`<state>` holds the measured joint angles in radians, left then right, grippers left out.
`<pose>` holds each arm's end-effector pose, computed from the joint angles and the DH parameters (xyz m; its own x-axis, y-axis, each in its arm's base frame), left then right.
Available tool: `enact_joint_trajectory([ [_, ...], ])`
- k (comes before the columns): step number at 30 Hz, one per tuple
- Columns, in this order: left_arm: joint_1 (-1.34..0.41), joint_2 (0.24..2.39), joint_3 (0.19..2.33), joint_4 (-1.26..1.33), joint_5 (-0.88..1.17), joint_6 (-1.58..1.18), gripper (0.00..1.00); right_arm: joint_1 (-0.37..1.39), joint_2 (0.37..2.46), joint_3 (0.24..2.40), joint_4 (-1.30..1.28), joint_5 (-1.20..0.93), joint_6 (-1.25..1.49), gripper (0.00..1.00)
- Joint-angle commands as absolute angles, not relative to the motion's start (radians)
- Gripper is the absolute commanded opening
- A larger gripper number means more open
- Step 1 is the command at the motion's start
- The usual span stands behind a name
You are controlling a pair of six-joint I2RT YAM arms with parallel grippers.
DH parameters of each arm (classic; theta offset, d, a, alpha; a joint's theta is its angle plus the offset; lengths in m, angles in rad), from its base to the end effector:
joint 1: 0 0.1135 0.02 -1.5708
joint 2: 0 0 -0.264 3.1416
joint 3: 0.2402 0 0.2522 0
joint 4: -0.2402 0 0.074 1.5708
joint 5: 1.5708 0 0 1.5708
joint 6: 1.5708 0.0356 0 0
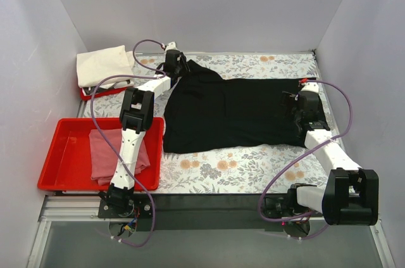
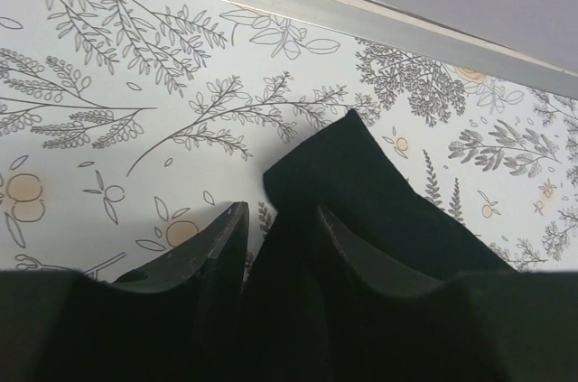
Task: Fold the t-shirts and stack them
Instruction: Fold the tshirt
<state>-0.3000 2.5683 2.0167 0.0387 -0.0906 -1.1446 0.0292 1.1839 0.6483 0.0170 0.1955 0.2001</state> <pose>0.5524 -0.1675 0.1257 -0.3932 -0.8276 -0.4006 -0.3363 0.5350 -0.7750 0.2564 0.0006 0.2306 -0.4577 0.1817 -0.8703 0.2357 0.9687 0.0783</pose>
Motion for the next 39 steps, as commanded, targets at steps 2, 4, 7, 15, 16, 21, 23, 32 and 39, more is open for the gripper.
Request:
enact_joint_trajectory([
  [2, -0.296, 2.553, 2.008, 0.084, -0.037, -1.141, 0.34, 0.038, 1.187, 0.699, 0.044, 0.219, 0.181, 0.85],
  [4, -0.296, 2.551, 2.0, 0.107, -0.019, -1.14, 0.34, 0.04, 1.19, 0.703, 0.044, 0.219, 0.179, 0.85],
  [7, -0.296, 2.557, 2.0, 0.115, -0.014, -1.144, 0.34, 0.044, 1.193, 0.703, 0.044, 0.219, 0.179, 0.85],
  [15, -0.291, 2.569, 2.003, 0.126, -0.021, -1.144, 0.23, 0.055, 1.19, 0.704, 0.043, 0.219, 0.175, 0.85],
  [16, -0.29, 2.566, 2.0, 0.123, -0.028, -1.146, 0.15, 0.054, 1.19, 0.704, 0.043, 0.219, 0.175, 0.85],
  [21, -0.288, 2.527, 1.957, 0.121, -0.063, -1.144, 0.0, 0.057, 1.196, 0.709, 0.043, 0.219, 0.173, 0.85],
  [23, -0.285, 2.488, 1.927, 0.127, -0.066, -1.149, 0.0, 0.057, 1.198, 0.71, 0.043, 0.225, 0.17, 0.85],
  [32, -0.281, 2.242, 1.688, 0.227, -0.017, -1.218, 0.0, 0.057, 1.204, 0.722, 0.032, 0.265, 0.164, 0.86],
  [39, -0.273, 2.166, 1.597, 0.258, 0.066, -1.27, 0.0, 0.057, 1.285, 0.767, 0.023, 0.365, 0.149, 0.88],
])
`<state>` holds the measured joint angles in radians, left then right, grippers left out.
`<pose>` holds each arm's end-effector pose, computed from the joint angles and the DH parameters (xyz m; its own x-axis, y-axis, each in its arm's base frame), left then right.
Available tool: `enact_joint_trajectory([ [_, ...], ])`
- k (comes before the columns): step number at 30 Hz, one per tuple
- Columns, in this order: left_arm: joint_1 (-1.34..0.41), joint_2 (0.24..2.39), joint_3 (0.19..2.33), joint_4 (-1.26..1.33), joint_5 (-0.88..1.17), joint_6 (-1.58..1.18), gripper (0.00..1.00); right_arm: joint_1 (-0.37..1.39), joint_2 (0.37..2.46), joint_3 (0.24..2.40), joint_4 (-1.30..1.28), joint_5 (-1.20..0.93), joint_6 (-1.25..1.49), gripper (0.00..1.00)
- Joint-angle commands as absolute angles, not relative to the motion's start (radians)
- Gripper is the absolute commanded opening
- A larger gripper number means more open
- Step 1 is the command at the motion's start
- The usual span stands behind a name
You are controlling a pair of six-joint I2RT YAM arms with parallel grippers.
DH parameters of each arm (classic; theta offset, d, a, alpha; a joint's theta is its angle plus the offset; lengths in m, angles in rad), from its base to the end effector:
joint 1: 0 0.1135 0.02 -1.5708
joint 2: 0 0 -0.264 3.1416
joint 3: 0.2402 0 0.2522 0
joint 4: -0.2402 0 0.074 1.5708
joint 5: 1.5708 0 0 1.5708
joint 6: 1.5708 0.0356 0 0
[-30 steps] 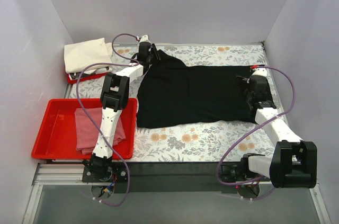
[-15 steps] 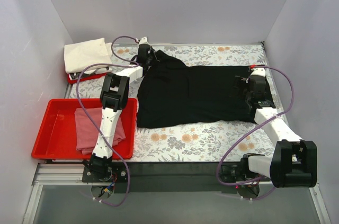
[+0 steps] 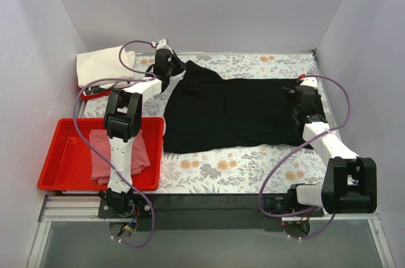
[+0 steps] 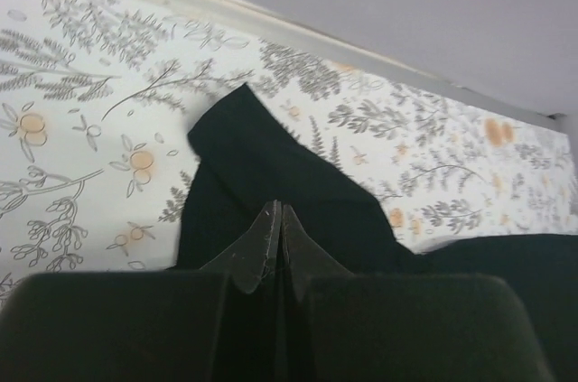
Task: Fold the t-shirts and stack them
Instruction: Fold the tshirt
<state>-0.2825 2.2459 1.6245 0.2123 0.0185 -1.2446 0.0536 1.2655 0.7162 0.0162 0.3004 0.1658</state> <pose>0.4989 -0.1455 0.1822 -0.4019 -0.8695 -0.2870 -0.2673 0.4112 -0.8715 0.2741 0.0042 0.2337 -0.4670 0.1328 -0.8742 0.2843 0.9587 -0.0062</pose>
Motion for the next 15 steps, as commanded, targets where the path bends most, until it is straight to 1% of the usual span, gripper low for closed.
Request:
enact_joint_trajectory([
  [1, -0.273, 2.171, 1.604, 0.262, 0.061, -1.255, 0.0, 0.058, 1.29, 0.779, 0.02, 0.362, 0.149, 0.88],
  [3, -0.267, 2.225, 1.65, 0.218, 0.061, -1.246, 0.01, 0.057, 1.296, 0.785, 0.012, 0.347, 0.155, 0.88],
  [4, -0.261, 2.253, 1.71, 0.201, 0.081, -1.243, 0.04, 0.057, 1.295, 0.784, 0.011, 0.342, 0.156, 0.88],
  [7, -0.241, 2.319, 1.75, 0.212, 0.158, -1.253, 0.16, 0.058, 1.278, 0.781, 0.011, 0.328, 0.16, 0.88],
  [8, -0.238, 2.328, 1.755, 0.227, 0.163, -1.249, 0.23, 0.057, 1.273, 0.781, 0.009, 0.327, 0.16, 0.88],
  [11, -0.235, 2.364, 1.776, 0.25, 0.161, -1.227, 0.32, 0.058, 1.259, 0.785, 0.003, 0.316, 0.161, 0.88],
  [15, -0.236, 2.434, 1.867, 0.199, 0.149, -1.203, 0.34, 0.06, 1.25, 0.788, 0.002, 0.296, 0.164, 0.88],
])
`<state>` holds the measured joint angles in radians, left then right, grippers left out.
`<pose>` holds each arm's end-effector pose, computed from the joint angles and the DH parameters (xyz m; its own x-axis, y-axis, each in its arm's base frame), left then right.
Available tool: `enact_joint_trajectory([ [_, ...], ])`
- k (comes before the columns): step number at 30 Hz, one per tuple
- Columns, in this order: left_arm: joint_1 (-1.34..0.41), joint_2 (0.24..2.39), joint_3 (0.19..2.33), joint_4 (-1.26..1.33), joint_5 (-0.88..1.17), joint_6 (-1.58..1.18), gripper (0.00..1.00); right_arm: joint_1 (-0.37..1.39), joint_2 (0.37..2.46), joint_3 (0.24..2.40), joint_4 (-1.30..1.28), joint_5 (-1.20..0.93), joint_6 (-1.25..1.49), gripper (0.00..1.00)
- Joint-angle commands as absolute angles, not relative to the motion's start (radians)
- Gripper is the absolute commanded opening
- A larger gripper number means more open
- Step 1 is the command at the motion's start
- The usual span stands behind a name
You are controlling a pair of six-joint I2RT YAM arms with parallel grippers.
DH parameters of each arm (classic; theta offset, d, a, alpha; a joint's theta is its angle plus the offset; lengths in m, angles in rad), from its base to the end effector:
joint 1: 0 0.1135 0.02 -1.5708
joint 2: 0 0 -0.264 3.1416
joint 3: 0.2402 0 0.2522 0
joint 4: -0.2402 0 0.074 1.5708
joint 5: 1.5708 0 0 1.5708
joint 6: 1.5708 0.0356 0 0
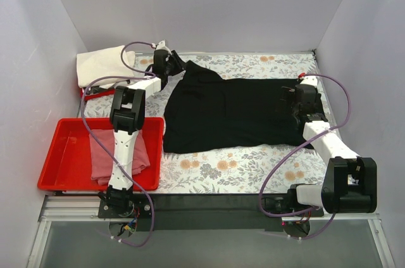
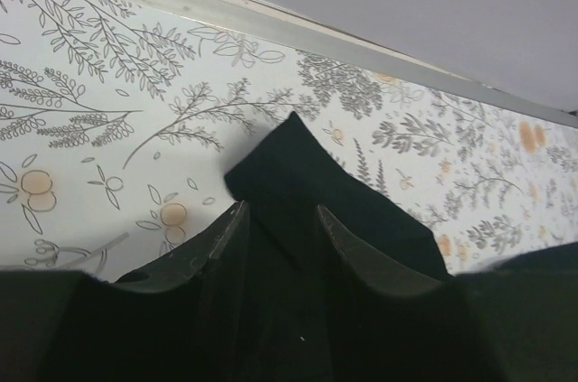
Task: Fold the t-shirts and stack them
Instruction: Fold the tshirt
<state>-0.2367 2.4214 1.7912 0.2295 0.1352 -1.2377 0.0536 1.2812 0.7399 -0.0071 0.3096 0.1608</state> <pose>0.5358 -0.1342 0.1491 -0.4576 -0.8529 -0.2514 -0.2429 0.3919 -0.8874 0.2777 0.0040 0.2355 -0.4805 0.1269 -0.8678 0.2893 0.9570 -0.0202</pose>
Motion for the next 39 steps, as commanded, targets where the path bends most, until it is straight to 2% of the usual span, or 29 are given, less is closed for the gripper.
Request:
enact_joint_trajectory([
  [1, -0.236, 2.445, 1.874, 0.196, 0.143, -1.195, 0.34, 0.058, 1.249, 0.79, 0.002, 0.292, 0.164, 0.88],
  [14, -0.236, 2.537, 1.951, 0.198, 0.114, -1.052, 0.34, 0.058, 1.261, 0.798, 0.002, 0.27, 0.164, 0.88],
  [16, -0.236, 2.554, 1.976, 0.189, 0.098, -1.04, 0.41, 0.058, 1.261, 0.798, 0.002, 0.262, 0.166, 0.88],
  [17, -0.236, 2.56, 1.982, 0.172, 0.092, -1.028, 0.51, 0.058, 1.261, 0.798, 0.002, 0.264, 0.164, 0.88],
  [18, -0.235, 2.565, 1.986, 0.166, 0.078, -1.026, 0.52, 0.06, 1.261, 0.796, 0.002, 0.265, 0.164, 0.88],
  [27, -0.236, 2.572, 1.982, 0.17, 0.077, -1.011, 0.5, 0.06, 1.259, 0.793, 0.002, 0.264, 0.167, 0.88],
  [39, -0.242, 2.589, 1.985, 0.19, 0.222, -0.973, 0.5, 0.06, 1.253, 0.792, 0.002, 0.259, 0.166, 0.87],
])
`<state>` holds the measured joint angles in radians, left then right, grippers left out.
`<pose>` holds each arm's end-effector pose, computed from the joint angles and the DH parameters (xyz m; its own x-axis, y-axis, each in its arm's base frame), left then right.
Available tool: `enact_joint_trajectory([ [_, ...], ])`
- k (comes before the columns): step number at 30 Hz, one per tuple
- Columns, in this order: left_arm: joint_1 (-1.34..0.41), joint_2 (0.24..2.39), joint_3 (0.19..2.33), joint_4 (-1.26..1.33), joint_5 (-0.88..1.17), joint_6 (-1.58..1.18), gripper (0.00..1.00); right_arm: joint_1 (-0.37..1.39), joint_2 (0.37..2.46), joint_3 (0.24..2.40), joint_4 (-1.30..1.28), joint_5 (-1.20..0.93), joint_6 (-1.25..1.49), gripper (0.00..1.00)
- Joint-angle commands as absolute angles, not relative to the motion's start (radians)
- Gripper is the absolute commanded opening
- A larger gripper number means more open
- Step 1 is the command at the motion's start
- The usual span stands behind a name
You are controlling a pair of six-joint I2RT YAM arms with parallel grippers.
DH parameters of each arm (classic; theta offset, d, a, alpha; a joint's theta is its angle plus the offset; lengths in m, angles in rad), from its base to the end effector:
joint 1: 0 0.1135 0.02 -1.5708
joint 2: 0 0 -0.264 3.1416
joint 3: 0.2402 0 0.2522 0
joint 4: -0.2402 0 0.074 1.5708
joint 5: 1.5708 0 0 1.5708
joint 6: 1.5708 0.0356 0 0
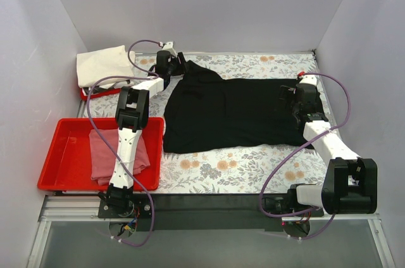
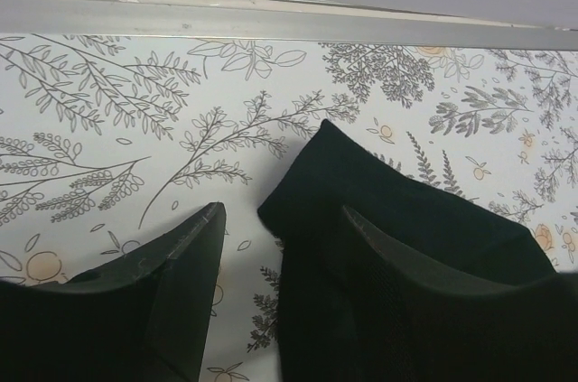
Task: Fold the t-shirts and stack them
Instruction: Fold the tshirt
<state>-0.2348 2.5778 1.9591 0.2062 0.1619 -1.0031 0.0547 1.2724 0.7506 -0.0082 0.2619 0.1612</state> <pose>0.5603 -0.1399 0.1176 -0.5243 -0.7302 -0.4381 -0.1281 0.5763 -0.8072 0.2783 0.0060 0.2410 -0.4709 0.1295 -0.8726 0.2491 0.9684 0.0093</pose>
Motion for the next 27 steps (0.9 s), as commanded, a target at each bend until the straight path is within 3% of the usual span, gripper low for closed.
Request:
enact_joint_trajectory([
  [1, -0.244, 2.592, 1.986, 0.192, 0.224, -0.971, 0.5, 0.06, 1.253, 0.792, 0.002, 0.259, 0.166, 0.87],
  [12, -0.256, 2.606, 1.996, 0.193, 0.238, -0.942, 0.47, 0.06, 1.262, 0.798, -0.025, 0.253, 0.166, 0.87],
  [20, -0.255, 2.614, 2.008, 0.175, 0.189, -0.939, 0.05, 0.06, 1.253, 0.796, -0.028, 0.262, 0.163, 0.87],
  [27, -0.256, 2.565, 1.988, 0.166, 0.141, -0.974, 0.0, 0.061, 1.256, 0.793, -0.029, 0.267, 0.16, 0.87],
])
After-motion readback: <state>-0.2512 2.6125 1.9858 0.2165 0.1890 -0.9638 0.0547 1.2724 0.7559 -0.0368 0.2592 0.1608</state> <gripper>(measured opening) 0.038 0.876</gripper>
